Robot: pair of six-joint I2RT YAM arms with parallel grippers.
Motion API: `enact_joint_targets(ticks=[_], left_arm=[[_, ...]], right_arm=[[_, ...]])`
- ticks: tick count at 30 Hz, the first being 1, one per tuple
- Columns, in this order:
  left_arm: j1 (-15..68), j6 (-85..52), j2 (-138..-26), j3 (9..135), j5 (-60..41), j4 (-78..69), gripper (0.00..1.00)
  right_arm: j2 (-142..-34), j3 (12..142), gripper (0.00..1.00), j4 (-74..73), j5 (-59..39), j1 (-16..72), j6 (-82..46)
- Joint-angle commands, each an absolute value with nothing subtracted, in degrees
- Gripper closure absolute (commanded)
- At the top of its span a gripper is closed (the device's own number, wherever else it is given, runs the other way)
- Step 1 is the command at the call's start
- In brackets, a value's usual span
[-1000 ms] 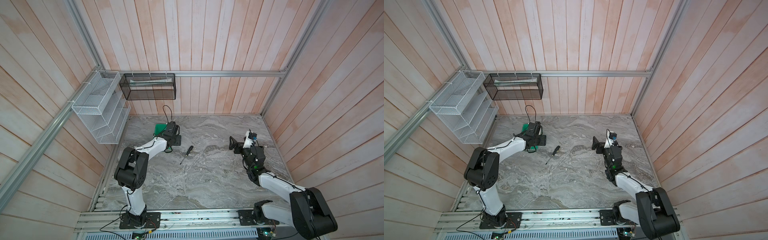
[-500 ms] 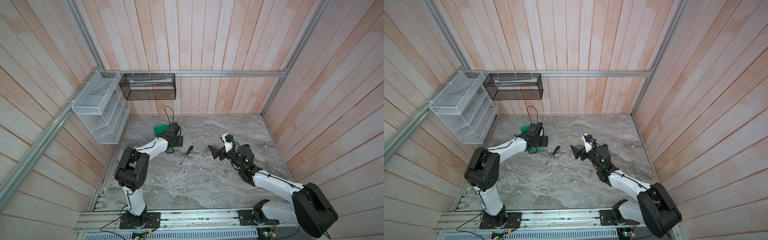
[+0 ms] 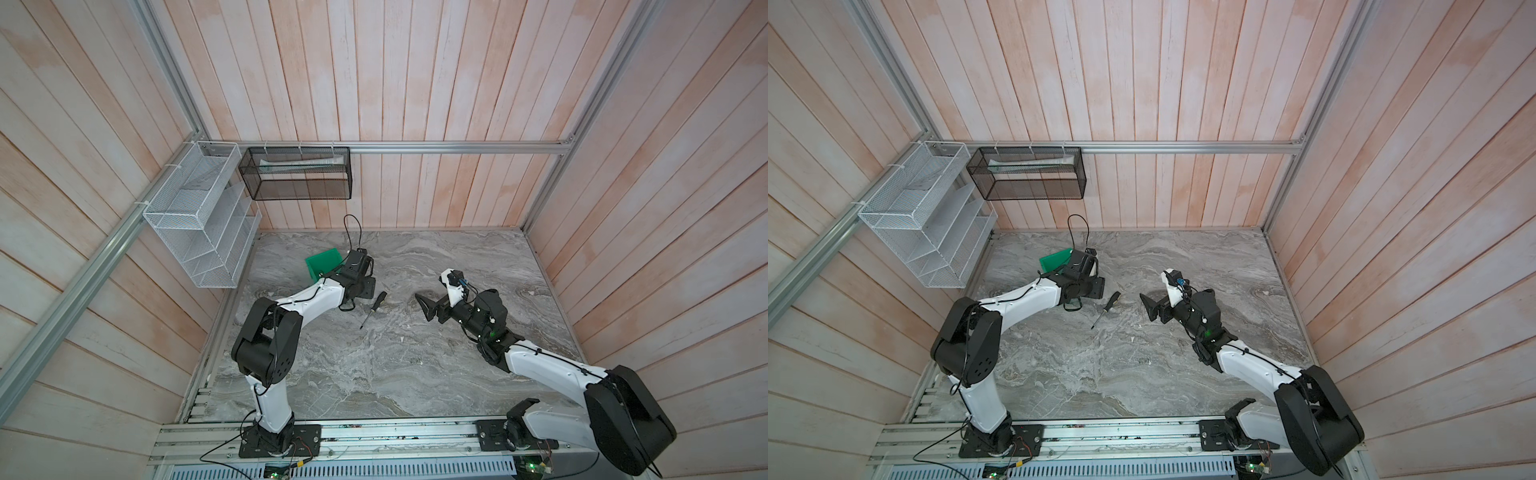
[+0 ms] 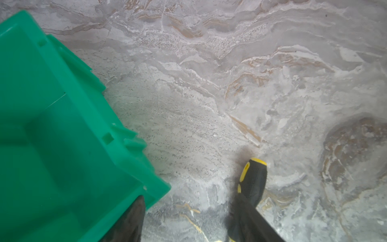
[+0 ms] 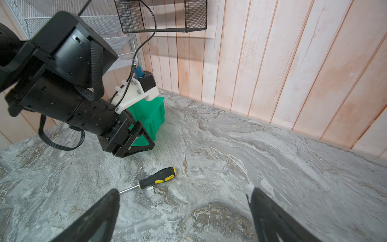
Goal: Put the screwdriver in the bin
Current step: 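Lower the left gripper over the screwdriver handle and close on it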
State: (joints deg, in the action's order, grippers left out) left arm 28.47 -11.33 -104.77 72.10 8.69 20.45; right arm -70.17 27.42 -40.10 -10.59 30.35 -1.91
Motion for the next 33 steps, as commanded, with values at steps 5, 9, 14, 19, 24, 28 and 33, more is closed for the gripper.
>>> enact_joint_targets(ticks=[5,9,14,19,24,28,33], left_arm=[[33.43,-6.97,-100.03,69.22,8.44,23.76,0.31],[33.49,-7.28,-99.72,68.45,1.0,21.35,0.31],[33.49,-6.18,-105.02,72.96,-1.56,23.68,0.32],[34.1,-5.28,-110.74,76.11,-2.04,25.16,0.36],[34.43,-4.97,-113.52,76.57,-1.06,24.98,0.38],[34.45,-4.75,-115.01,76.73,0.67,24.61,0.41],[34.45,-4.83,-116.91,77.43,0.79,24.52,0.49]], right_arm=[[-66.38,26.12,0.02,-43.1,-7.63,30.08,-3.4],[-65.63,25.69,0.02,-43.49,-7.8,29.07,-4.62],[-63.72,24.37,0.02,-44.51,-7.88,27.72,-5.95],[-63.81,24.44,0.02,-44.34,-9.07,26.91,-6.69],[-64.04,24.57,0.02,-44.64,-9.75,26.82,-6.81],[-64.98,25.26,0.02,-44.0,-11.77,26.78,-6.59],[-65.96,26.22,0.02,-42.87,-15.49,26.85,-6.26]])
